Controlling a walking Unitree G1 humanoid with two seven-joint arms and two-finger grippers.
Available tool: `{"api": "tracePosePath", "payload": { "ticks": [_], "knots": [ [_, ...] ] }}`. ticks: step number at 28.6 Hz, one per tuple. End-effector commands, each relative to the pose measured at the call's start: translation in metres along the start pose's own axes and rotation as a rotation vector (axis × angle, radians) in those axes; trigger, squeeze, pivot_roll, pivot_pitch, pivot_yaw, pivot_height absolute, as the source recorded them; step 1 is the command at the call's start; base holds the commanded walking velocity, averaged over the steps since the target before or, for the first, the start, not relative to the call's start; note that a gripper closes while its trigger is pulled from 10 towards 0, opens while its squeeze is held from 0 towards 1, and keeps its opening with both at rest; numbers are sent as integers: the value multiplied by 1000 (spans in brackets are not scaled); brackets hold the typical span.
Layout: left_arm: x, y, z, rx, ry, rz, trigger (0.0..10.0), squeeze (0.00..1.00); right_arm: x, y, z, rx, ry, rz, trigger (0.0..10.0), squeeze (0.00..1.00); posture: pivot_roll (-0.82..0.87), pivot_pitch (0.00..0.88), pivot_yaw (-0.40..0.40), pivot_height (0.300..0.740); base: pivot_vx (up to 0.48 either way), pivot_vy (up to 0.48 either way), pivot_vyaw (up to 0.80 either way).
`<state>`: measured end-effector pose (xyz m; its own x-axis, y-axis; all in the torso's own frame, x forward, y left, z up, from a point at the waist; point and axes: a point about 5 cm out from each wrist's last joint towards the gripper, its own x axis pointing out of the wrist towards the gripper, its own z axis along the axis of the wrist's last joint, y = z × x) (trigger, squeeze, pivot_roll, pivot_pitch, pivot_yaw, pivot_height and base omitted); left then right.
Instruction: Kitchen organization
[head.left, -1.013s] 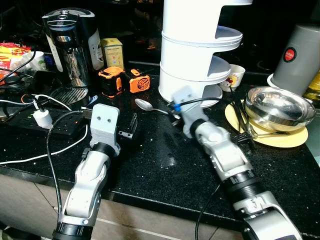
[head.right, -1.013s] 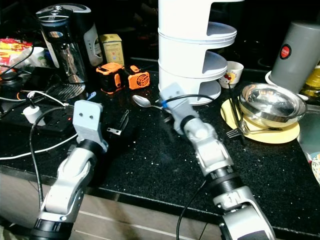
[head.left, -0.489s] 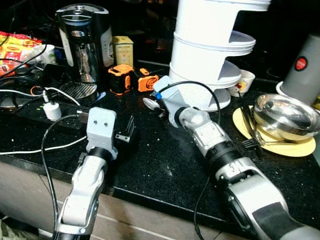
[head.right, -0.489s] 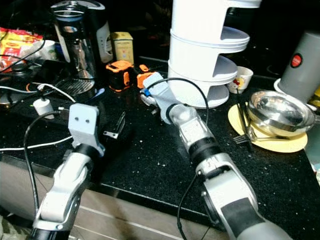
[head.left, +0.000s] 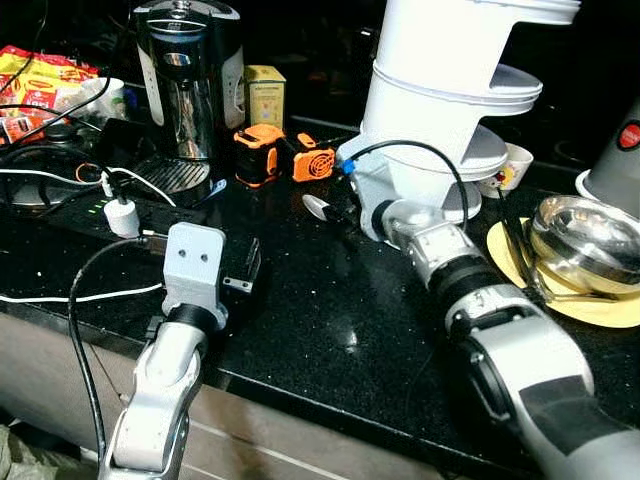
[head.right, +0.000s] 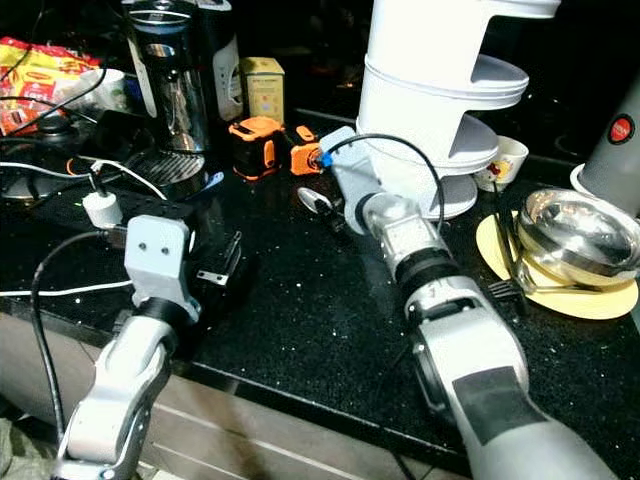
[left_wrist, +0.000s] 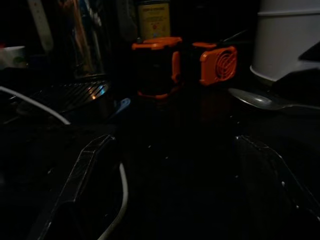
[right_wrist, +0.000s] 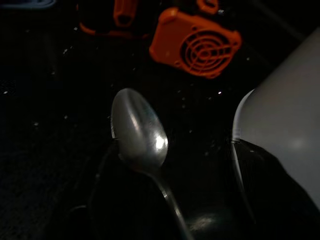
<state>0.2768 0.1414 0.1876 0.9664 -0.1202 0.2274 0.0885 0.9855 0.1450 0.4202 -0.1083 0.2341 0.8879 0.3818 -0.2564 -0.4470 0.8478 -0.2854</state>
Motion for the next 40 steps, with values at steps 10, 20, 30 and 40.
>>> {"api": "tracePosePath", "payload": {
  "ticks": [10, 20, 30, 40],
  "knots": [
    [-3, -3, 3, 18, 19, -23, 10000, 0, -6, -9, -27, 101, 150, 97, 10000, 0, 148, 0, -90, 740, 0, 0, 0],
    [-3, -5, 4, 20, 24, -28, 10000, 0, -6, -2, -35, 309, 199, 132, 10000, 0, 141, 0, -86, 740, 0, 0, 0],
    [-2, -2, 4, 23, 29, -25, 10000, 0, -7, 20, -56, 433, 329, 252, 10000, 0, 143, 0, -89, 740, 0, 0, 0],
    [1, -1, 2, 23, 26, -14, 10000, 0, -13, 25, -72, 247, 437, 403, 0, 0, 133, 0, -97, 740, 0, 0, 0]
  ]
}}
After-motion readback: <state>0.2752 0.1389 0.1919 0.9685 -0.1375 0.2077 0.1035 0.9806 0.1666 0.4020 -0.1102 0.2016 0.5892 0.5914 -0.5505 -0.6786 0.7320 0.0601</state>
